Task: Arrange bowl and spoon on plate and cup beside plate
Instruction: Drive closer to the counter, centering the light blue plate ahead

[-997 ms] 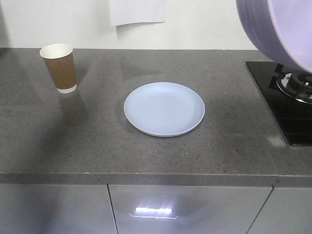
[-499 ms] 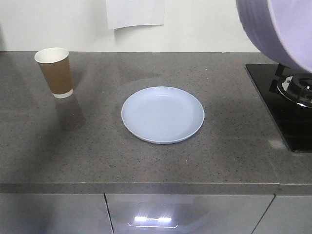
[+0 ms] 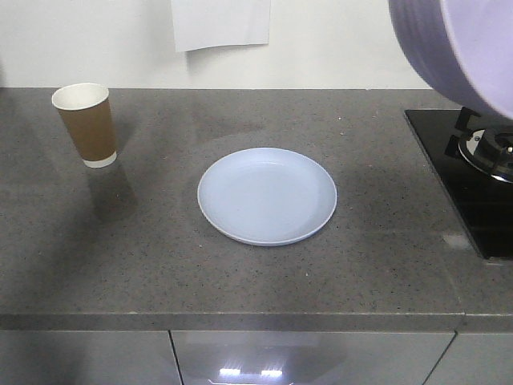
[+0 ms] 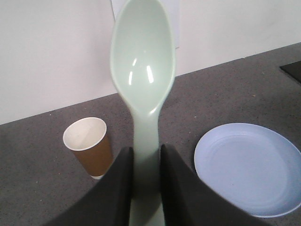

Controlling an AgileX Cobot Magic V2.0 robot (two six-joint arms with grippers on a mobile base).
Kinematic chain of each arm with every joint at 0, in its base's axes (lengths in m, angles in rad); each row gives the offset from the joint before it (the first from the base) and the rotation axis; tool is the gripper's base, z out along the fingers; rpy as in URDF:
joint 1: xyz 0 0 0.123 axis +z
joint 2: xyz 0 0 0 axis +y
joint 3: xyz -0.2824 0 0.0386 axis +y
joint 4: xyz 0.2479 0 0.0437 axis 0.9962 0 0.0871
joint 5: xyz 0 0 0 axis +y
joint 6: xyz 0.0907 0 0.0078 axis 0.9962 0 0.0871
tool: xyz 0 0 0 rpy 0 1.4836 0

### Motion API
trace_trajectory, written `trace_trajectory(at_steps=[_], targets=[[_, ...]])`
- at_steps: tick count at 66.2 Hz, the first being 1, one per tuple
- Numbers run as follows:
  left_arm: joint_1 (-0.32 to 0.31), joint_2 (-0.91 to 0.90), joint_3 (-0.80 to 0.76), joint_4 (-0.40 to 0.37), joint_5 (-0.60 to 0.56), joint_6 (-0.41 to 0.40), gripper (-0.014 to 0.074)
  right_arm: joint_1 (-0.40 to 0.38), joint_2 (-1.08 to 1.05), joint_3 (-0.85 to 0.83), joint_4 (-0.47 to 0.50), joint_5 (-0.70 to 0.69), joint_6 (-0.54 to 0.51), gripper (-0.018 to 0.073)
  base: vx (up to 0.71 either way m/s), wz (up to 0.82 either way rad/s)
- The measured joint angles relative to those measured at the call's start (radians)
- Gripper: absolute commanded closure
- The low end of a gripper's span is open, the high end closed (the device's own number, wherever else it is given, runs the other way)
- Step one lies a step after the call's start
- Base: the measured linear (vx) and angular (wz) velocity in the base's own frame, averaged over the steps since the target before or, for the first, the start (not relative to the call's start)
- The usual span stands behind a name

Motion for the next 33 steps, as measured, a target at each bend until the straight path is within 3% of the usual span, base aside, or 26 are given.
trace_trajectory(at_steps=[33], targets=[[0.000,0.000,0.000,0.000,0.000,0.000,0.0602,0.000,0.000,0.000,0.000,0.000,0.000,0.0564,0.03,0.00]])
